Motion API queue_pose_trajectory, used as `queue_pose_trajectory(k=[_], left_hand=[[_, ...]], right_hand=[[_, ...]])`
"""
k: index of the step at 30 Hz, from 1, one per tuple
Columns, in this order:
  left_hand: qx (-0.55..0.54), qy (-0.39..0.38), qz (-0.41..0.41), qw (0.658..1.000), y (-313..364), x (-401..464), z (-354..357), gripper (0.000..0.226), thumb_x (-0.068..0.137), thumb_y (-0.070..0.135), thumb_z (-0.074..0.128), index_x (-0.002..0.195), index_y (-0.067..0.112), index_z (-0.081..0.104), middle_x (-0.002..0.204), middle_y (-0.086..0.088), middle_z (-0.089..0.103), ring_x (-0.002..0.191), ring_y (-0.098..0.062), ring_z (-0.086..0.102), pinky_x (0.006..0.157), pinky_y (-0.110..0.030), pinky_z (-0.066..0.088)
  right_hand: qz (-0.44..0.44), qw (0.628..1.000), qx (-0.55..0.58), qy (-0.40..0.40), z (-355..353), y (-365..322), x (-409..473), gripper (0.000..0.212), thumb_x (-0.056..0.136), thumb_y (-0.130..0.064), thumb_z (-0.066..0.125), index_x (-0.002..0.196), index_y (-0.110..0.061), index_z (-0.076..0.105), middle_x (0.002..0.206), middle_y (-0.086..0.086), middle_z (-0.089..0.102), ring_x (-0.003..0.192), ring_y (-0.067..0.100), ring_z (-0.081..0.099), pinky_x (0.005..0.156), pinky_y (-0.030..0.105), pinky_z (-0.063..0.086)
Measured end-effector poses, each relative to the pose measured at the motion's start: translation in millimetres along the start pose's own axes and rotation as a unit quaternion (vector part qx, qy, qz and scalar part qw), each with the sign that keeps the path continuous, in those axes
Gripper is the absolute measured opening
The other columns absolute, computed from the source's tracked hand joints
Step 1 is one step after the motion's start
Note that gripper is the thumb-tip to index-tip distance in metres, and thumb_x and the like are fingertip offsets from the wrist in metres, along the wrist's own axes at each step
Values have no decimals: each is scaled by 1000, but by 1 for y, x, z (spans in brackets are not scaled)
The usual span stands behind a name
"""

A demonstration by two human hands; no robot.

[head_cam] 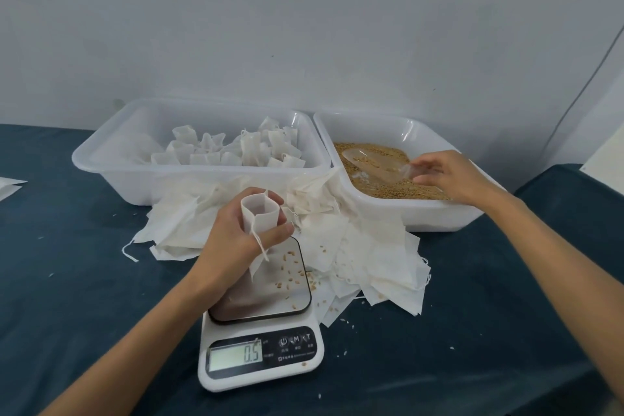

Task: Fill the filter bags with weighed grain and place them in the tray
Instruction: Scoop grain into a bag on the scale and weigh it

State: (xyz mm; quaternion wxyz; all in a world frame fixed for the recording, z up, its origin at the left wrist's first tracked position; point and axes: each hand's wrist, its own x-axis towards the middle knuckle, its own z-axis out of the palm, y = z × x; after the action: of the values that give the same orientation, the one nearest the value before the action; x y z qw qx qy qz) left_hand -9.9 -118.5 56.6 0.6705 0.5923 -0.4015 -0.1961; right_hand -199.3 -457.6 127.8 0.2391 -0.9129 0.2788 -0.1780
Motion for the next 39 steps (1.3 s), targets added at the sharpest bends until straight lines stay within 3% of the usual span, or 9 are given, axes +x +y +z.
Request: queue_pose_trajectory(k=[4, 10, 17, 23, 25, 27, 31, 34, 39], left_hand=[[-1, -2, -1, 1000, -1, 0, 1, 28, 84, 0, 82, 105, 10, 66, 81, 3, 71, 75, -8, 67, 68, -18, 55], [8, -2, -14, 1000, -2, 0, -2, 31, 82, 5, 85, 103, 16, 66, 84, 4, 70, 79, -9, 69, 73, -23, 56], [30, -4, -31, 999, -2, -3, 1, 28, 75, 23, 85, 97, 23, 67, 90, 7, 72, 85, -14, 72, 85, -41, 60], [38, -3, -47, 998, 1, -6, 6, 36, 75, 23, 84, 106, 23, 66, 90, 5, 71, 92, -24, 70, 97, -59, 54], [43, -3, -50, 998, 1, -7, 8, 36, 74, 23, 83, 104, 20, 64, 87, 3, 70, 91, -28, 69, 96, -60, 53], [50, -7, -60, 997, 0, -8, 9, 37, 73, 26, 83, 105, 22, 65, 88, 5, 72, 89, -21, 70, 96, -57, 54], [52, -7, -86, 995, -1, -7, 11, 51, 71, 35, 85, 117, 31, 64, 121, -5, 70, 117, -29, 66, 105, -57, 50], [50, -10, -82, 995, -1, -8, 11, 52, 70, 36, 85, 118, 31, 64, 123, -8, 67, 118, -31, 64, 107, -56, 49], [47, -16, -82, 995, -1, -9, 10, 51, 72, 31, 85, 118, 29, 63, 115, -8, 71, 102, -16, 71, 99, -41, 55]], right_hand=[[-70, 997, 17, -20, 9, -40, -9, 30, 91, -5, 72, 109, -29, 70, 108, -19, 71, 104, -10, 64, 93, 10, 47], [-137, 987, 59, -64, 26, -86, -25, 31, 92, -1, 70, 120, -13, 71, 116, -8, 72, 109, -2, 66, 91, 11, 48], [-191, 978, 22, -84, 24, -112, -39, 34, 92, -8, 70, 125, -18, 69, 119, -15, 70, 109, -11, 61, 87, 2, 42], [-243, 964, -77, -70, 16, -124, -43, 36, 92, -4, 69, 123, -21, 70, 111, -18, 67, 104, -1, 61, 90, 8, 39], [-258, 957, -118, -57, 14, -125, -42, 35, 91, -3, 70, 122, -19, 71, 107, -13, 67, 99, 13, 59, 88, 19, 38], [-266, 953, -138, -51, 12, -126, -40, 35, 91, -4, 70, 122, -20, 71, 105, -9, 67, 96, 22, 57, 89, 29, 36], [-291, 942, -161, -46, 10, -125, -38, 33, 91, -5, 70, 120, -20, 71, 102, -4, 68, 91, 22, 56, 105, 43, 35], [-292, 940, -175, -40, 11, -125, -36, 36, 91, -5, 70, 122, -24, 70, 105, -3, 67, 100, 17, 59, 118, 39, 21], [-293, 936, -191, -31, 11, -128, -36, 37, 92, -9, 68, 124, -27, 69, 108, -4, 67, 104, 15, 58, 120, 36, 15]])
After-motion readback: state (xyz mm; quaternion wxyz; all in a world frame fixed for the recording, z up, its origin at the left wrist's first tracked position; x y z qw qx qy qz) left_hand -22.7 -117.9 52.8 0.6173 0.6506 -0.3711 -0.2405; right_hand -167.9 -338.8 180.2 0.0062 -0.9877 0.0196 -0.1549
